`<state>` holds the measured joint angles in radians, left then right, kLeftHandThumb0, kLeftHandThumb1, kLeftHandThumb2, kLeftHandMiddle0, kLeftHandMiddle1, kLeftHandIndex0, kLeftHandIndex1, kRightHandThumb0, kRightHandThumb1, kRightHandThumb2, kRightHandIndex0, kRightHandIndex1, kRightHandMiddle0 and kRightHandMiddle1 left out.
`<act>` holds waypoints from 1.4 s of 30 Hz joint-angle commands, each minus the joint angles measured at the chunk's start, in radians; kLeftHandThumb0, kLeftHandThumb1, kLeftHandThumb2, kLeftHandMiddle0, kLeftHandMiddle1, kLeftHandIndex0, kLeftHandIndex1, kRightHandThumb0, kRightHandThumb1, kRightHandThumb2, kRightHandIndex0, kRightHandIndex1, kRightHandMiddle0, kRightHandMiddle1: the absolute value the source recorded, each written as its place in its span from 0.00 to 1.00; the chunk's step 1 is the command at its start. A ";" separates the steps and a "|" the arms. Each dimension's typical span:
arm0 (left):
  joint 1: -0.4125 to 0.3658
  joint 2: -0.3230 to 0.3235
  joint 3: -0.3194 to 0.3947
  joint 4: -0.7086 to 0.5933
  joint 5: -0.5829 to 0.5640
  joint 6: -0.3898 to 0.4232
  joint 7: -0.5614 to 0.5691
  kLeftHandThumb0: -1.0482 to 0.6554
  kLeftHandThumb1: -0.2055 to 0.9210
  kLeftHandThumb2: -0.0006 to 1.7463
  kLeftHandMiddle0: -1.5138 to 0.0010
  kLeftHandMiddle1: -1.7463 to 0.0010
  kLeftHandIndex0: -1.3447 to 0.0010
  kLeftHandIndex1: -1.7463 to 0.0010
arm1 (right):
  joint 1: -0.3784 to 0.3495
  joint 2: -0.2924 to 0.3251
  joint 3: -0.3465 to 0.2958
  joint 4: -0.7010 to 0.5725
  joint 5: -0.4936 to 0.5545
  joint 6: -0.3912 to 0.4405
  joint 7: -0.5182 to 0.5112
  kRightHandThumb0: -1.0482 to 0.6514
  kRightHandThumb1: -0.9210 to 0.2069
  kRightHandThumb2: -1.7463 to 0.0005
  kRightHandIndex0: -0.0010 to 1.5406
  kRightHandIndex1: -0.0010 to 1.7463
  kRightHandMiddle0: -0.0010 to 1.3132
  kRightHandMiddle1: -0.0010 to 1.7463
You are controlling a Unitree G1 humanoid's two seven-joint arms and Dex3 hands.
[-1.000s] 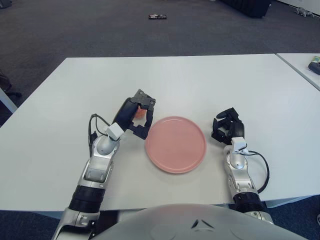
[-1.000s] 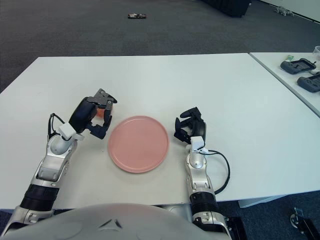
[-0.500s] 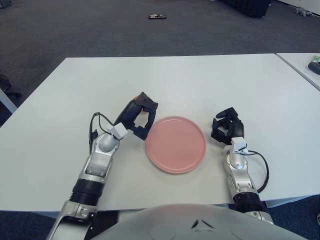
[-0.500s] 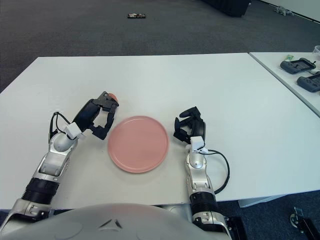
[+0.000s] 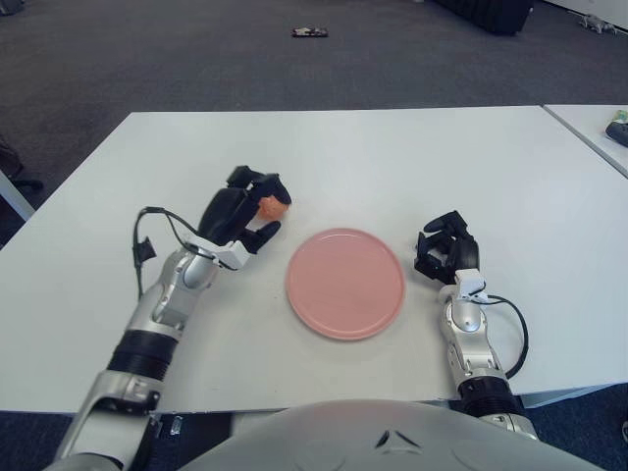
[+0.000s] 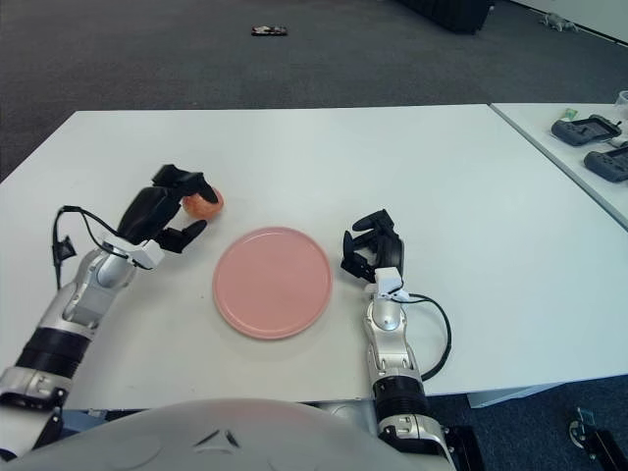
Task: Put the apple into the plate.
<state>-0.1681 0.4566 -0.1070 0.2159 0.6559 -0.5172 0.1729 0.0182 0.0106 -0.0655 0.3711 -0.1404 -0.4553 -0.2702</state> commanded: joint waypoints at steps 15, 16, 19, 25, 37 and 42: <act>-0.125 0.101 -0.034 0.099 0.166 0.003 0.197 0.00 0.67 0.45 1.00 1.00 1.00 1.00 | 0.002 -0.007 0.003 0.029 0.000 -0.024 0.007 0.37 0.36 0.38 0.42 0.87 0.35 1.00; -0.135 0.103 -0.038 0.110 0.176 0.009 0.204 0.00 0.67 0.45 1.00 1.00 1.00 1.00 | 0.001 -0.009 0.003 0.030 -0.001 -0.025 0.009 0.37 0.36 0.38 0.42 0.87 0.35 1.00; -0.152 0.107 -0.047 0.131 0.190 0.018 0.216 0.00 0.65 0.46 1.00 1.00 1.00 1.00 | 0.001 -0.011 0.003 0.031 -0.001 -0.024 0.013 0.37 0.36 0.38 0.41 0.87 0.35 1.00; -0.204 0.108 -0.080 0.215 0.199 0.029 0.233 0.00 0.65 0.46 1.00 1.00 1.00 1.00 | -0.001 -0.012 -0.001 0.034 0.000 -0.025 0.014 0.37 0.36 0.38 0.41 0.87 0.34 1.00; -0.304 0.104 -0.157 0.336 0.184 0.023 0.199 0.00 0.66 0.46 1.00 1.00 1.00 1.00 | -0.003 -0.009 -0.004 0.035 -0.006 -0.029 -0.001 0.37 0.37 0.38 0.41 0.87 0.35 1.00; -0.347 0.109 -0.190 0.401 0.170 -0.010 0.161 0.00 0.69 0.46 1.00 1.00 1.00 1.00 | -0.006 -0.011 -0.003 0.039 -0.009 -0.028 -0.004 0.37 0.37 0.37 0.42 0.87 0.36 1.00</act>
<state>-0.4708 0.5565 -0.2739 0.5760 0.8339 -0.5099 0.3616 0.0092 0.0078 -0.0651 0.3820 -0.1407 -0.4652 -0.2666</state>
